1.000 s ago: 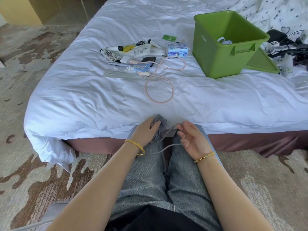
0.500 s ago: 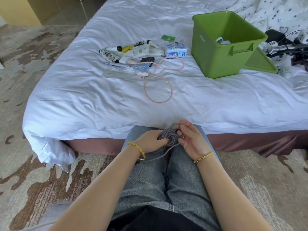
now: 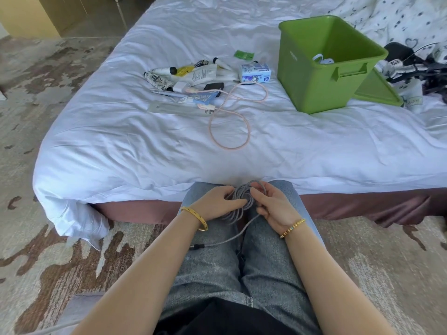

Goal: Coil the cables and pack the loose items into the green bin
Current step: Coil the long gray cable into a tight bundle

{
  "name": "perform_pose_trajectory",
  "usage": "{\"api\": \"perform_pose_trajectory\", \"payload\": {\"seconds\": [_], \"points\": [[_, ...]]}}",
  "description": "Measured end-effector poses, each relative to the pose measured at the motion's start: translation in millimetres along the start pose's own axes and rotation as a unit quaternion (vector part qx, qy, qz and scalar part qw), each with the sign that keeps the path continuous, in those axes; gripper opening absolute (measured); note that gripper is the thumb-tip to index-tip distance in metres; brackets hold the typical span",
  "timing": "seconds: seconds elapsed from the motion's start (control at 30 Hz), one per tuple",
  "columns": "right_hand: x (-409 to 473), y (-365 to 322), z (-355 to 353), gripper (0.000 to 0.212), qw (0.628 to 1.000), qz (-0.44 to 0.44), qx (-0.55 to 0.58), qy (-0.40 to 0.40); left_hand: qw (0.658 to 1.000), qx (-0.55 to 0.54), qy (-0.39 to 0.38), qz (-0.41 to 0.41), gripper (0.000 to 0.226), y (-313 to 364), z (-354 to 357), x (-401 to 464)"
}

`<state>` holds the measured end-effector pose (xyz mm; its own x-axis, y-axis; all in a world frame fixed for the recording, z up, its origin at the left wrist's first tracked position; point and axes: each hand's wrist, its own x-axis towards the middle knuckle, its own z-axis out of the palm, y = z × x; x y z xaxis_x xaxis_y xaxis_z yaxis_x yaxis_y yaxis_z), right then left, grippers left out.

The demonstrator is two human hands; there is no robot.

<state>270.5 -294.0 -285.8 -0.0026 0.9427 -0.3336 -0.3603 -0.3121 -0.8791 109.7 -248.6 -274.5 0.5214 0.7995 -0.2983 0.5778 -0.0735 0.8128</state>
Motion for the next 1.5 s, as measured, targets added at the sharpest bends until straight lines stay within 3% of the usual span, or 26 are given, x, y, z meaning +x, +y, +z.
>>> {"api": "perform_pose_trajectory", "payload": {"seconds": [0.2, 0.33, 0.43, 0.53, 0.73, 0.83, 0.93, 1.07, 1.17, 1.33, 1.4, 1.5], "points": [[-1, -2, 2, 0.011, 1.000, -0.017, 0.020, 0.014, 0.999, -0.010, 0.042, 0.013, 0.017, 1, 5, 4], [-2, -4, -1, 0.021, 0.998, -0.002, 0.060, -0.020, 0.983, -0.173, 0.058, -0.002, 0.018, -5, 0, 0], [-4, -4, -2, 0.026, 0.995, 0.034, 0.051, -0.079, 0.943, -0.320, 0.087, -0.021, 0.019, -10, -6, -3], [-4, -3, -3, 0.027, 0.992, 0.061, 0.059, -0.090, 0.884, -0.446, 0.132, -0.040, 0.023, -10, -12, -4], [-3, -1, 0, 0.028, 0.993, 0.077, -0.020, -0.087, 0.819, -0.542, 0.179, -0.050, 0.021, -6, -8, -4], [-3, 2, 4, 0.029, 0.989, 0.089, -0.071, -0.099, 0.788, -0.587, 0.179, -0.050, 0.035, -4, -7, -3], [-3, 2, 8, 0.031, 0.985, 0.095, -0.097, -0.107, 0.790, -0.592, 0.144, -0.067, 0.051, 2, -5, -3], [-6, 0, 9, 0.032, 0.983, 0.093, -0.106, -0.117, 0.780, -0.610, 0.126, -0.059, 0.041, 9, -4, 0], [-8, 0, 9, 0.031, 0.981, 0.096, -0.105, -0.129, 0.760, -0.627, 0.162, -0.061, 0.035, 11, -5, 5], [-11, -3, 7, 0.022, 0.981, 0.096, -0.086, -0.144, 0.763, -0.600, 0.234, -0.062, 0.033, 5, -7, 7], [-11, -5, 6, 0.019, 0.984, 0.088, -0.067, -0.141, 0.773, -0.576, 0.258, -0.063, 0.022, 0, -9, 5], [-9, -10, 3, 0.018, 0.990, 0.074, -0.035, -0.117, 0.818, -0.498, 0.278, -0.068, 0.015, -5, -11, 4]]}}
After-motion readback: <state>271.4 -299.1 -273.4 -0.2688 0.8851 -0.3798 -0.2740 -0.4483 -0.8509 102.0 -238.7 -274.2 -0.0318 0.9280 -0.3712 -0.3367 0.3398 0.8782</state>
